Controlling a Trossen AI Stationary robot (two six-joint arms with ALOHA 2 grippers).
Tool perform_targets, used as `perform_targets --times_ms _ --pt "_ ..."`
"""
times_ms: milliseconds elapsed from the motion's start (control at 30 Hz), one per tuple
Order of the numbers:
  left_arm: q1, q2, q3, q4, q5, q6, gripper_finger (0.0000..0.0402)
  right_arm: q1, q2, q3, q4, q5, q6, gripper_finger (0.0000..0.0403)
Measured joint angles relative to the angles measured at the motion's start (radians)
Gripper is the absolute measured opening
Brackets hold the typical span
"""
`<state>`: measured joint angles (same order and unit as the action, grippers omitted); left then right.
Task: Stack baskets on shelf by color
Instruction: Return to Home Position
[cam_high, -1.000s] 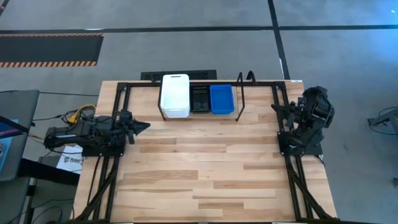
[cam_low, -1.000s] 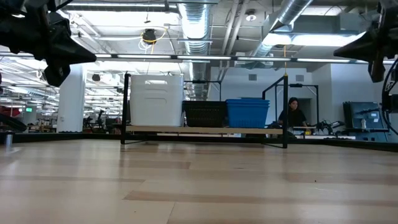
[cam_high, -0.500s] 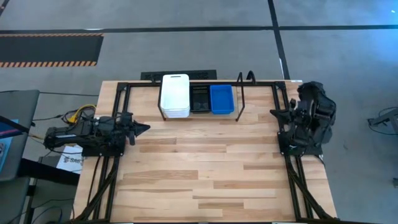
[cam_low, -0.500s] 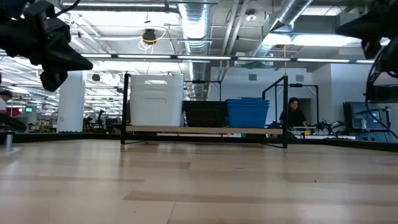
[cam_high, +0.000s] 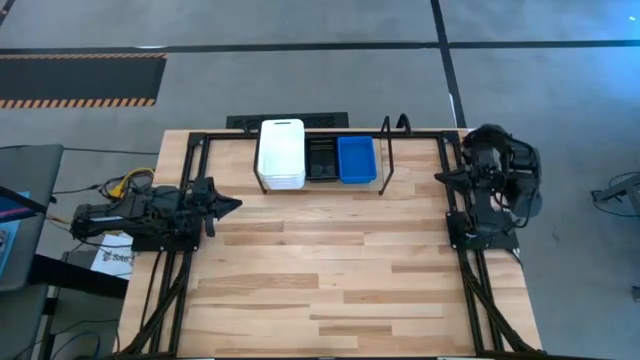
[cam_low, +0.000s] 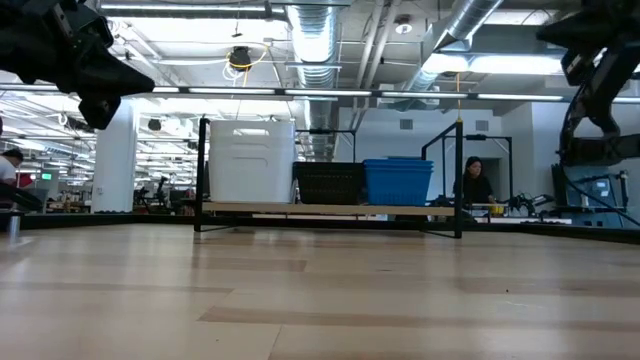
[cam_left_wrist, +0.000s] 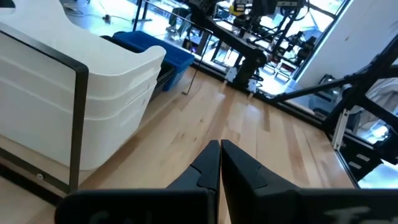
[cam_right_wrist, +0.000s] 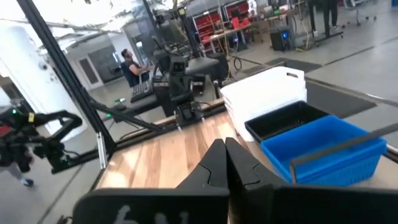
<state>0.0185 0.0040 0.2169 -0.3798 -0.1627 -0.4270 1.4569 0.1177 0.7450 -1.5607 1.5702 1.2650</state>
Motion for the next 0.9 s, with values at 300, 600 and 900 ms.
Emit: perform_targets --times_ms 300,600,900 --pt "0.0 0.0 0.0 -0.004 0.006 -0.019 0.0 0.001 0.0 -0.052 0.026 0.0 0.073 0.0003" --pt "0.0 0.0 0.0 -0.014 0.01 -0.021 0.0 -0.012 0.0 -0.052 0.035 0.0 0.016 0.0002" --pt "0.0 0.0 0.0 -0.014 0.021 0.023 0.0 -0.163 0.0 -0.046 -0.01 0.0 -0.037 0.0002"
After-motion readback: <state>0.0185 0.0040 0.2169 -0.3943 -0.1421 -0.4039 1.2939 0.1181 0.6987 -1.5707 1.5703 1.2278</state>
